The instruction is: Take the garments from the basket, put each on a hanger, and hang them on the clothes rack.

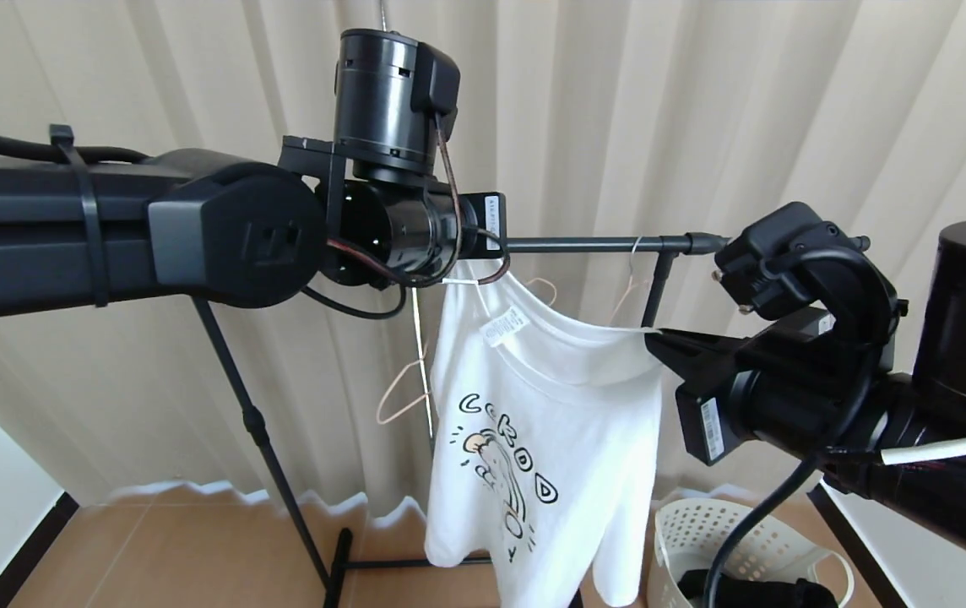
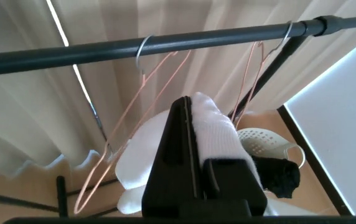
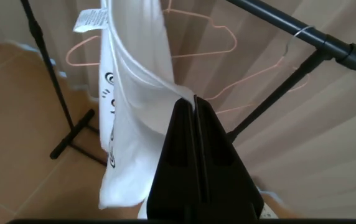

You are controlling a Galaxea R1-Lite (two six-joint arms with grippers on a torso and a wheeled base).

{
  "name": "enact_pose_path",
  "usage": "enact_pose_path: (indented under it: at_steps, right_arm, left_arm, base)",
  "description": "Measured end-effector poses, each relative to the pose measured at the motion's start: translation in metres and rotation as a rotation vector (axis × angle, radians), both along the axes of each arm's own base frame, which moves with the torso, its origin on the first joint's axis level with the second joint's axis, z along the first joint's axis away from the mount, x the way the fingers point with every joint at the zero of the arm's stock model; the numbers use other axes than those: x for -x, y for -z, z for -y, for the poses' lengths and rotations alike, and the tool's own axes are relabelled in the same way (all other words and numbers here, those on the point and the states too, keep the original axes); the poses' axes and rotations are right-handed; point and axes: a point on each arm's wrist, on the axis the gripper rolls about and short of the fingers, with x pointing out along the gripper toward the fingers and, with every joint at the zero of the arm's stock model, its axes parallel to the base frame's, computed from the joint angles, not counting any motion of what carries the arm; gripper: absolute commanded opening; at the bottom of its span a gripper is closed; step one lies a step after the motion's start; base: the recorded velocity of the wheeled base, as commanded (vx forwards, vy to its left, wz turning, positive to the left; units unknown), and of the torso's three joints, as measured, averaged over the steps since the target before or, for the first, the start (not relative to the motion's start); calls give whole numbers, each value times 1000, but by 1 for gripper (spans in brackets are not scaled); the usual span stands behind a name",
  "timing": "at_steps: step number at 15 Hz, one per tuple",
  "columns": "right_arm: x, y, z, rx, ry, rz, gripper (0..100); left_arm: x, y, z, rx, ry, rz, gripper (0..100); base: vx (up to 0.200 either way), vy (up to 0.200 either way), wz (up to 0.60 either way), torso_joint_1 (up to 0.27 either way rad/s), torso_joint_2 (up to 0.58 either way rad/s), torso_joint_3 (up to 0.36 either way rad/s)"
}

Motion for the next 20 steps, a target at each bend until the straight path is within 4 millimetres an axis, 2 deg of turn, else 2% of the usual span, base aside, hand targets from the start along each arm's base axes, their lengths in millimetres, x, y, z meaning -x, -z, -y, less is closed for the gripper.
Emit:
enact_pose_path:
  at_steps: [3, 6, 9, 12, 16, 20]
  right_arm:
    - [16, 6, -13, 7, -105, -20, 0]
    - [33, 9, -30, -16, -195, -38, 0]
    - [35, 12, -51, -108, -195, -99, 0]
    - [32, 7, -69, -195, -175, -128, 0]
    - [28, 8, -71, -187, -148, -125, 0]
    - [14, 9, -53, -111, -95, -90, 0]
  left_arm:
    - [-12, -6, 9, 29, 11, 35, 0]
    - [-27, -2, 18, 54, 67, 35, 0]
    - [-31, 2, 22, 72, 144, 19, 0]
    - [-32, 3, 22, 69, 150, 18, 0]
    - [-33, 1, 17, 47, 140, 24, 0]
    - [-28, -1, -2, -18, 95, -52, 0]
  base:
    - [0, 0, 0, 0, 0, 0]
    - [0, 0, 0, 0, 0, 0]
    - [0, 0, 0, 0, 0, 0]
    - [0, 0, 0, 0, 0, 0]
    - [0, 0, 0, 0, 0, 0]
    - [0, 0, 0, 0, 0, 0]
